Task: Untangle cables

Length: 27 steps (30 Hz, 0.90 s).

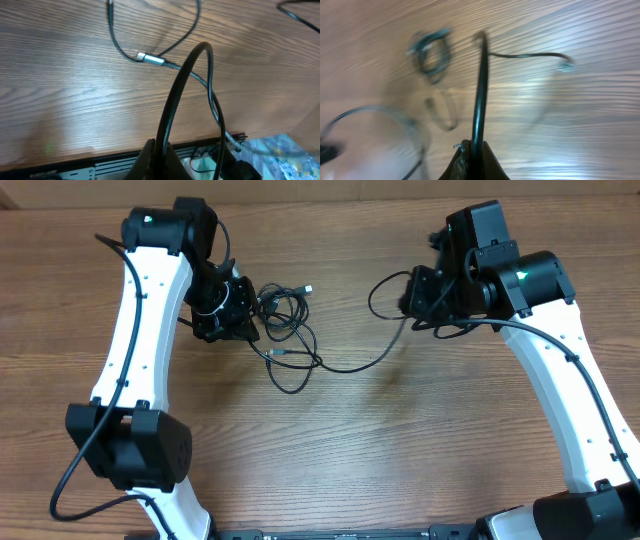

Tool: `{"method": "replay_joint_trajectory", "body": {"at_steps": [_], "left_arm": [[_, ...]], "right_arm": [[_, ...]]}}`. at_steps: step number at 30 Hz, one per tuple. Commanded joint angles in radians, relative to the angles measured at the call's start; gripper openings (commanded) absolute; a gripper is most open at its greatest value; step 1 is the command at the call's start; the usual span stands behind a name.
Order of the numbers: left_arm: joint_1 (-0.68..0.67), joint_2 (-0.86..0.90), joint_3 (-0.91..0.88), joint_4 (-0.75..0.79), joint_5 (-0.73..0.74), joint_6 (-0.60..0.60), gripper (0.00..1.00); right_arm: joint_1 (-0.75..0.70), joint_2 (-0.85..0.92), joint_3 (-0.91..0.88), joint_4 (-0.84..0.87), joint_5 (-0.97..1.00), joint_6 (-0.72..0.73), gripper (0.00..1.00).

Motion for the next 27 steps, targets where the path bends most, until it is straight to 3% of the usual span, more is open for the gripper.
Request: {"method": "replay_joint_trajectory", "body": {"at_steps": [1,8,10,12,14,15,16,17,19,24,27], "left_arm": [[-0.001,-0.077,0.042,0.004,0.129,0.076,0.04],[0.0,-0.195,0.066,0.122,0.509,0.285,0.04],[0.0,-0.23,0.068,0.164,0.548,0.288,0.05],[-0.002,-0.257,0.068,0.188,0.57,0.288,0.13],[-0.006,-0.276,0.068,0.196,0.579,0.288,0.34],[-0.01,-0.282,0.068,0.195,0.578,0.288,0.58],[-0.012,-0.285,0.068,0.194,0.573,0.288,0.73],[-0.012,-0.286,0.068,0.192,0.566,0.288,0.83],[-0.011,-0.285,0.068,0.183,0.541,0.287,0.94],[-0.011,-0.285,0.068,0.164,0.383,0.196,0.98],[-0.011,-0.284,0.068,0.142,0.322,0.17,0.87]], "right_arm": [[-0.003,-0.027,0.006,-0.003,0.219,0.044,0.04],[-0.002,-0.026,0.006,-0.006,0.192,0.044,0.04],[-0.002,-0.026,0.006,-0.006,0.157,0.044,0.04],[-0.002,-0.026,0.006,-0.006,0.13,0.044,0.04],[-0.002,-0.026,0.006,-0.006,0.116,0.044,0.04],[-0.002,-0.026,0.006,-0.006,0.116,0.044,0.04],[-0.002,-0.026,0.006,-0.006,0.116,0.044,0.04],[-0.002,-0.026,0.006,-0.006,0.117,0.044,0.04],[-0.002,-0.026,0.006,-0.005,0.117,0.044,0.04],[-0.002,-0.026,0.006,-0.002,0.117,0.044,0.04],[-0.002,-0.026,0.006,-0.003,0.116,0.045,0.04]]}}
